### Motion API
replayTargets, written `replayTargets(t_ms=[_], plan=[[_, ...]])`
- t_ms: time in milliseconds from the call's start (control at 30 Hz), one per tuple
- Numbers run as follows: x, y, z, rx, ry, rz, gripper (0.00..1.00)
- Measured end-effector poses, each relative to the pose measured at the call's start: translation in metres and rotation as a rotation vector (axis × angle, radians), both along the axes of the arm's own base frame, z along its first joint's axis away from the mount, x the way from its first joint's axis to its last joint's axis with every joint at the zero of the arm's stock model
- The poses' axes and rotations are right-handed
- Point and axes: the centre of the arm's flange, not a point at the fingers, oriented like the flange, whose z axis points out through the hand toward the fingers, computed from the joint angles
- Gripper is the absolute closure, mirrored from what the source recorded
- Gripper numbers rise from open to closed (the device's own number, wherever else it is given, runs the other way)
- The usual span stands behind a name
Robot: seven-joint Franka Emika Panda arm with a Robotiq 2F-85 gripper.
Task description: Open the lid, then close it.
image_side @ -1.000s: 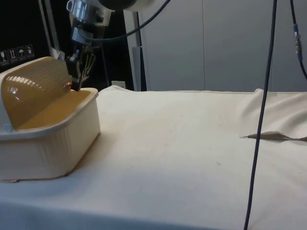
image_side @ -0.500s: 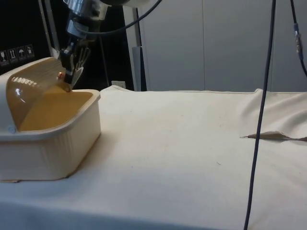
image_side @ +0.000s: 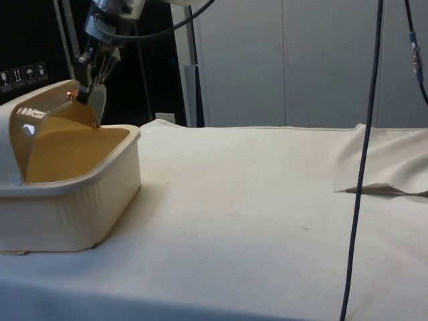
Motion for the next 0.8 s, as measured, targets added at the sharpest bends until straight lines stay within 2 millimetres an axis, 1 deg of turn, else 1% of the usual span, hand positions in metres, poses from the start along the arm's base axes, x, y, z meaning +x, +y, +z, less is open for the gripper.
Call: replayTargets(t_ms=[267, 567, 800], plan=[[0.005, 0.0, 0.008, 0.001, -0.041, -0.002, 1.0], [0.014, 0.0, 0.029, 0.005, -0.094, -0.003, 1.0], [0.016, 0.0, 0.039, 0.005, -0.111, 0.0, 1.0]])
